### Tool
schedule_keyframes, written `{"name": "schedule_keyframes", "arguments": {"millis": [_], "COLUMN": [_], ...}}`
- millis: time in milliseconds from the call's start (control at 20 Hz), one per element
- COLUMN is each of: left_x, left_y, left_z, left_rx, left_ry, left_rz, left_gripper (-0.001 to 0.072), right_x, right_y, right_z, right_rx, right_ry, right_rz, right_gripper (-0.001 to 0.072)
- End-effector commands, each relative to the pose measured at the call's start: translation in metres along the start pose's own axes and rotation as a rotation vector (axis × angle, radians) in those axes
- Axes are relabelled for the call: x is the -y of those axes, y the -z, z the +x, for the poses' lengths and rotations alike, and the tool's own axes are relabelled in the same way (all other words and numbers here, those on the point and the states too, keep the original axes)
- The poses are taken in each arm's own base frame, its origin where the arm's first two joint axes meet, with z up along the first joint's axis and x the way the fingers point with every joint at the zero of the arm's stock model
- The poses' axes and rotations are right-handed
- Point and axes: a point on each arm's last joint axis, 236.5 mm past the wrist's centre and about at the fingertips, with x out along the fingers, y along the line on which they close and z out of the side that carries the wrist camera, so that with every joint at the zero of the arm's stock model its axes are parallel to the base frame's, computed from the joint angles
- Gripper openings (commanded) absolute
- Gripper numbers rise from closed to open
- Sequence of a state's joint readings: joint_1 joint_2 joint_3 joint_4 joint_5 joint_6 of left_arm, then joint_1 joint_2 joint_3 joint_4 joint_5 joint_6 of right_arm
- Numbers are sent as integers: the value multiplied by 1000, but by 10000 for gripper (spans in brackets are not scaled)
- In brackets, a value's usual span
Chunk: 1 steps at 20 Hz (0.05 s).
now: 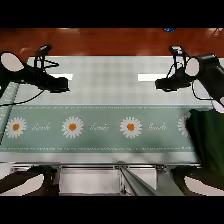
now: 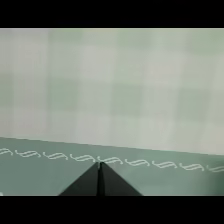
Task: Fold the shirts.
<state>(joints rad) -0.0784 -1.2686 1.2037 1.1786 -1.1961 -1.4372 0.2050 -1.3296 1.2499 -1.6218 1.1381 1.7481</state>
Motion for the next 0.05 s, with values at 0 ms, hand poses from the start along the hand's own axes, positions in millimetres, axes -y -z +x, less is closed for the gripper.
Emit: {"name": "schedule_keyframes", "arguments": {"millis": [0], "left_x": [0], "left_y": [0], "left_z": [0], "left_rx": [-2], "left_ry": [0], "left_rz": [-1], "left_gripper": [21], "right_x": [0], "right_y": [0], "right_z": [0], "right_rx": [0], "right_ry": [1], "right_rz": [1], "right_gripper": [23]}}
